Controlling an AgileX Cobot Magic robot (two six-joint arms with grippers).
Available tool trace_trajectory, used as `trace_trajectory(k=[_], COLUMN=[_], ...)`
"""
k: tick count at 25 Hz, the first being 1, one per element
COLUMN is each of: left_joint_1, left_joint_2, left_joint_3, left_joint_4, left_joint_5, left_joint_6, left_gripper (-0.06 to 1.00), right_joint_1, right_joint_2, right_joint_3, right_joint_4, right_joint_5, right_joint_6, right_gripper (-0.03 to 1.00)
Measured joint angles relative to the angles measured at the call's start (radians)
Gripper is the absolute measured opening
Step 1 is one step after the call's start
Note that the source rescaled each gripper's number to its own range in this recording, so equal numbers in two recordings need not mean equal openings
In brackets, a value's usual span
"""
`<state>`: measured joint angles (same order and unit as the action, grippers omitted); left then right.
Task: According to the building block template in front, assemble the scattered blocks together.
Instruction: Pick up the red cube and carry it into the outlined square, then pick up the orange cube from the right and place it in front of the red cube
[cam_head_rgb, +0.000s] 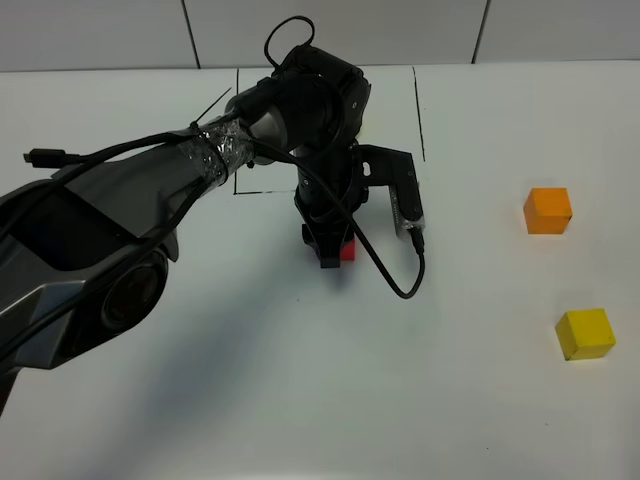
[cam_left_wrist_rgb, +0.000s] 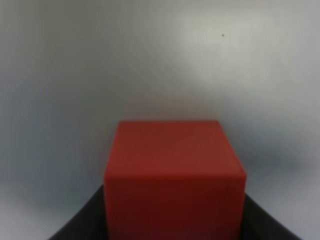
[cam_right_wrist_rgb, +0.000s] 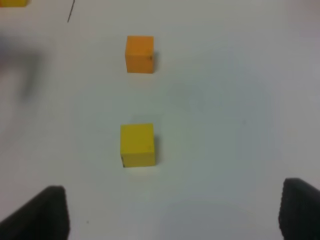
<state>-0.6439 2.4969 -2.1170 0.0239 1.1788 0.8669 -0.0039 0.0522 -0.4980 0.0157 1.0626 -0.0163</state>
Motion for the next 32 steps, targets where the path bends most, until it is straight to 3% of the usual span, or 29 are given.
trace_trajectory(k=[25, 27, 32], left_joint_1=[0.000, 0.000, 0.000], left_joint_2=[0.002, 0.003, 0.019], left_joint_3=[-0.001, -0.001, -0.001], left_joint_4=[0.000, -0.001, -0.003], left_joint_5=[-0.005, -0.011, -0.027], left_joint_6=[0.044, 0.045, 0.041], left_gripper=[0.00, 0.07, 0.55], right_joint_1=[0.000, 0.000, 0.000], right_joint_2=[0.000, 0.000, 0.000], right_joint_3=[0.000, 0.000, 0.000], right_joint_4=[0.001, 0.001, 0.002], right_joint_5=[0.000, 0.000, 0.000], right_joint_6=[0.000, 0.000, 0.000], right_gripper=[0.72, 0.72, 0.72])
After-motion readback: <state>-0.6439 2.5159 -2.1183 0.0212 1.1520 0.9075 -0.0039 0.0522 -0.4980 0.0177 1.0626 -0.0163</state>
